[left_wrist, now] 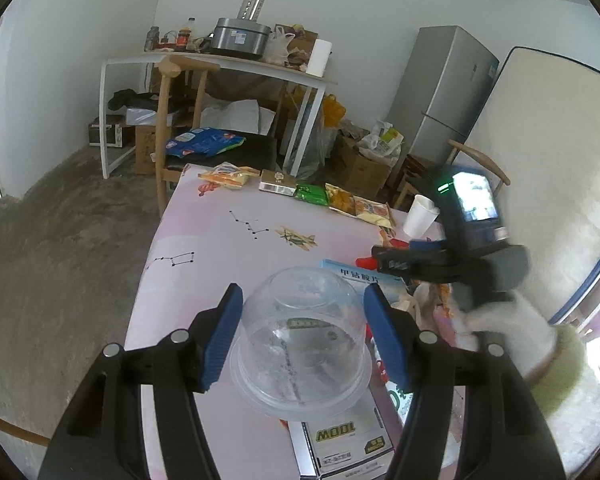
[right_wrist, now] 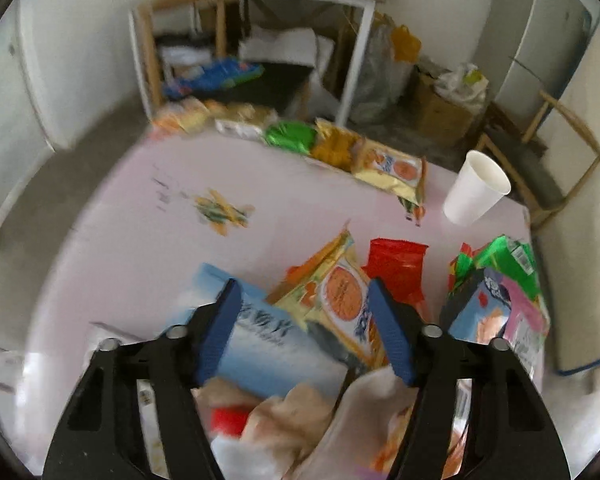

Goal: Collect trash
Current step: 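Grasp the clear plastic cup with left gripper while right gripper grasps orange snack wrapper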

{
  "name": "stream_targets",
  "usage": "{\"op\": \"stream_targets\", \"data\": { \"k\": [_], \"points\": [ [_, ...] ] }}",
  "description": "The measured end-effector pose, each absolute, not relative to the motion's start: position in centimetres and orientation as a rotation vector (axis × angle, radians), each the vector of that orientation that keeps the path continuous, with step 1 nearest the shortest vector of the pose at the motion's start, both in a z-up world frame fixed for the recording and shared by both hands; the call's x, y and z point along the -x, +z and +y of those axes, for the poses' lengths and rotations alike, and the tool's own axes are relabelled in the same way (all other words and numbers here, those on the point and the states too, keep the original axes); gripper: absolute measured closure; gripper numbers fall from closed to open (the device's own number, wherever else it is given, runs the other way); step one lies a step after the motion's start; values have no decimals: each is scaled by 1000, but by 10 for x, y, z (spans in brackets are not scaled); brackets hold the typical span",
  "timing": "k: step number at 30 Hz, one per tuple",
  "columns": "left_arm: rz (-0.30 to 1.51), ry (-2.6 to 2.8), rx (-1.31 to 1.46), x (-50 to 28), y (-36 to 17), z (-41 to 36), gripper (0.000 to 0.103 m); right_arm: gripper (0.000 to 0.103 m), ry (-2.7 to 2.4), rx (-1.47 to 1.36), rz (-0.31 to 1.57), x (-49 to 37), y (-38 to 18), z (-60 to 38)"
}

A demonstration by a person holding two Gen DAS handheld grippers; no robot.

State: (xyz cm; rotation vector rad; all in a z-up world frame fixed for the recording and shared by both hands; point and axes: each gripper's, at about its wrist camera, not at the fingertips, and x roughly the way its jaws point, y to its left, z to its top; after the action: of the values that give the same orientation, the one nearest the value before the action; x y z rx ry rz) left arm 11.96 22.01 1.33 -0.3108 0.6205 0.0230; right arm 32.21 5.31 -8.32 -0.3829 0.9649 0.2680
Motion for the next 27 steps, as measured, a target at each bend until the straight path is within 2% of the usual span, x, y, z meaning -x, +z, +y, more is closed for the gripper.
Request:
{"op": "stream_targets", "data": {
  "k": [1, 3, 5, 13, 17, 20, 27],
  "points": [
    [619, 22, 314, -119, 13, 222, 42, 81, 263, 362, 993, -326, -88, 50],
    [616, 20, 316, -117, 13, 225, 42, 91, 264, 295, 1004, -327, -88, 40],
    [613, 17, 319, -116, 14, 227, 42, 95, 273, 256, 971, -320, -79, 32],
    [600, 6, 333, -112, 17, 229, 42, 98, 470, -45, 775, -290, 3, -6],
    [581, 0, 331, -107, 26, 226, 42, 98, 615, -271, 735, -277, 37, -43],
    [563, -31, 327, -103, 36, 217, 42, 98, 685, -404, 703, -264, 56, -74],
    [528, -183, 293, -103, 70, 167, 42, 98, 621, -491, 642, -209, 73, -157]
  ]
}}
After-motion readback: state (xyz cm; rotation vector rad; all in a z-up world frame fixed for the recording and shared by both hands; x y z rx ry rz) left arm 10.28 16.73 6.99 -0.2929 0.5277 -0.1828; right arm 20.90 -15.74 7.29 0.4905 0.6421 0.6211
